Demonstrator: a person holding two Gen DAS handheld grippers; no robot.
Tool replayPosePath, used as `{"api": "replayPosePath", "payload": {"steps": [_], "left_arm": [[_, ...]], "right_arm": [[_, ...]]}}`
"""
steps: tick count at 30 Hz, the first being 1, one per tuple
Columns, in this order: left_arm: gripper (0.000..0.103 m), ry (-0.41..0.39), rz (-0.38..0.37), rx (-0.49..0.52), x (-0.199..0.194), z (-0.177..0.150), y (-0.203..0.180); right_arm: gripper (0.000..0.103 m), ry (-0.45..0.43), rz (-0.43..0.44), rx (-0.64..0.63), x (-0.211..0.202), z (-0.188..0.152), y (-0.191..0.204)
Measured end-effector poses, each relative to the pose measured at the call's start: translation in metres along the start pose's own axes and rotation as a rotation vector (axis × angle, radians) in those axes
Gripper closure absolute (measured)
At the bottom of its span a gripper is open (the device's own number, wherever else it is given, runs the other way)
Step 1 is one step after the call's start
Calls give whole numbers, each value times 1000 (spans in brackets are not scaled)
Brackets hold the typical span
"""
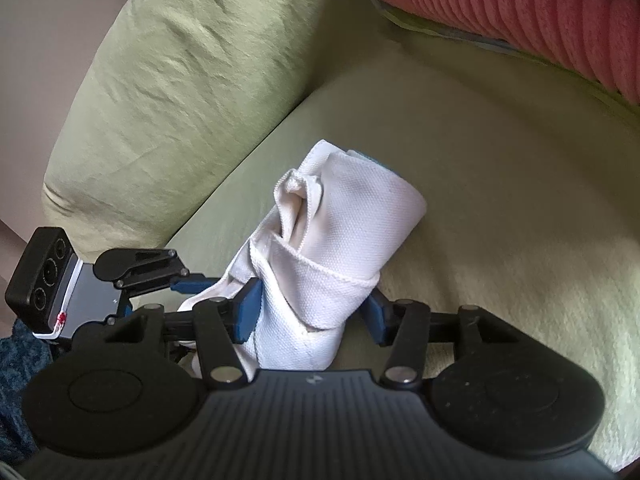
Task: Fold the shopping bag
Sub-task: 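Release the wrapped bag and lift the left gripper away, then hold the rolled white bag with the right gripper while the left gripper presses the wrap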
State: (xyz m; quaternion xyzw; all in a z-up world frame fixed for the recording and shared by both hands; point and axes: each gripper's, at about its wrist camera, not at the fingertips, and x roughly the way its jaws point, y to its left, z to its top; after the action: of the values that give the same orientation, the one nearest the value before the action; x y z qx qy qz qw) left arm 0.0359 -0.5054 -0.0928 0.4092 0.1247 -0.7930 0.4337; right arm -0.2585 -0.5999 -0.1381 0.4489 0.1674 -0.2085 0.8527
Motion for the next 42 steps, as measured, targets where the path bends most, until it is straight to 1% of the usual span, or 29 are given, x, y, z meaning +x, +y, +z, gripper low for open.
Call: {"api": "replayPosePath", "payload": {"steps": [3,5,8,12,14,17,18,20,21,23,24,25,27,28,29,30,31,33,35,36,39,40,42], "left_arm": [[57,-26,12,-36,6,1,6],[60,-28,23,-73,11,5,12],[60,-30,19,-110,20,12,21],[57,-27,-9,-135,31,20,36],[55,-18,-23,-130,34,22,40],[53,-8,-14,-136,31,21,39],[55,-2,-2,-115,29,21,36],[54,17,12,-8,21,19,28],[52,25,19,37,18,18,27],[50,40,13,115,13,23,28],[45,56,0,161,14,28,26],[40,72,-7,228,15,32,23],[35,116,-5,420,24,40,9],[30,129,-2,502,28,42,3],[30,133,5,568,31,46,-1],[31,128,11,611,33,51,-4],[29,130,12,652,36,55,-6],[29,162,1,750,46,59,-10],[29,189,-36,786,53,63,-11],[29,205,-59,787,55,66,-8],[33,250,-123,712,62,75,3],[40,260,-139,700,63,76,4],[43,269,-157,680,63,77,1]], "right_arm": [[57,11,3,-35,-1,1,1],[57,17,4,-49,-2,2,2],[58,16,-4,-60,-3,1,2],[58,5,-3,-59,-3,-2,1],[59,2,-2,-50,-3,-3,-1],[59,-8,0,-38,-5,-5,-3],[59,-9,0,-36,-5,-5,-3],[58,-11,0,-35,-5,-6,-3],[58,-9,0,-39,-5,-5,-2],[58,-6,-1,-43,-5,-5,-2],[58,-5,-3,-43,-6,-5,-2],[58,-6,-5,-42,-6,-5,-2],[58,-9,-5,-39,-6,-6,-3],[58,-10,-5,-38,-6,-6,-3],[58,-10,-5,-38,-6,-6,-3],[58,-10,-4,-39,-6,-6,-3],[58,-8,-3,-39,-6,-6,-3],[58,-3,-2,-41,-5,-5,-4],[57,2,-4,-44,-5,-4,-4],[57,2,-4,-43,-5,-3,-4],[57,3,1,-27,-6,-3,-6],[57,3,1,-22,-6,-3,-6],[57,7,1,-5,-6,-3,-6]]}}
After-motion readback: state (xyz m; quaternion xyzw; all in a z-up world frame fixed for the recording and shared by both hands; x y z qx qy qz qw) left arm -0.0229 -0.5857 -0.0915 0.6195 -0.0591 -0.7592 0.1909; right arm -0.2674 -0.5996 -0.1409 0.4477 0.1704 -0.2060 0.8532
